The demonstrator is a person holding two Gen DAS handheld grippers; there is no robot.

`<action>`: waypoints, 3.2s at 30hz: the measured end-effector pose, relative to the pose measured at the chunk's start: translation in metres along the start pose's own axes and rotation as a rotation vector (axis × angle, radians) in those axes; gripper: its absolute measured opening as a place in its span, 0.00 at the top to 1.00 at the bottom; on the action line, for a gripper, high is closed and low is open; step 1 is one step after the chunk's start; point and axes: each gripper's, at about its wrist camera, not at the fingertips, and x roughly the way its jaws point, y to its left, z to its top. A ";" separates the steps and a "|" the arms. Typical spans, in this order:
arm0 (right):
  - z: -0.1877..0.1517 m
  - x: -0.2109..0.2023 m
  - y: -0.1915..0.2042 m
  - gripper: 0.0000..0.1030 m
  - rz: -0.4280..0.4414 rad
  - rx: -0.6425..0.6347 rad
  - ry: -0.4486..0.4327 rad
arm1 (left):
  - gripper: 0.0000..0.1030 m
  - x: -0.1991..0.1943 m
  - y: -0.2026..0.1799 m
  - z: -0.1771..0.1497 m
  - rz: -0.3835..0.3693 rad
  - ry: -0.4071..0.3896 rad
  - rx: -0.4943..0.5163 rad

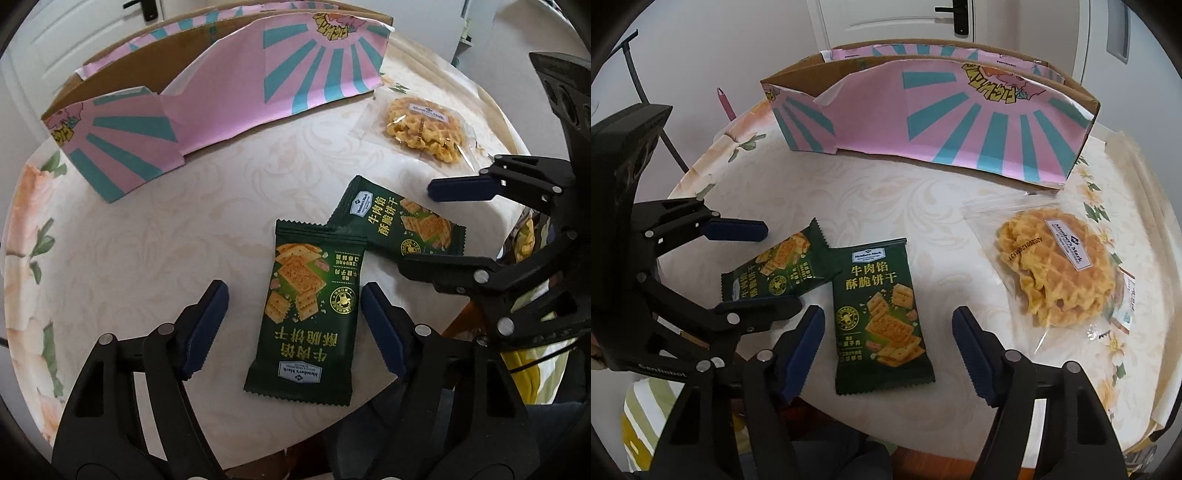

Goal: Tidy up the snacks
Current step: 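Grasp one green cracker packet with right tool while left tool grasps the other, then carry both green packets over the box and open left tool to drop its packet, then lower the green cracker packet into the box and open right tool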

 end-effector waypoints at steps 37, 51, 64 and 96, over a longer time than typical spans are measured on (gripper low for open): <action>0.059 -0.064 0.015 0.62 -0.077 -0.047 -0.099 | 0.60 -0.089 0.028 0.034 -0.023 -0.163 -0.093; 0.140 -0.115 0.013 0.62 -0.161 0.045 -0.206 | 0.60 -0.129 0.085 0.137 -0.016 -0.268 -0.085; 0.195 -0.079 -0.020 0.62 -0.093 0.060 -0.226 | 0.60 -0.060 0.130 0.182 0.075 -0.166 -0.194; 0.262 -0.006 -0.037 0.62 0.174 0.061 -0.081 | 0.00 -0.083 0.154 0.147 0.222 -0.173 -0.293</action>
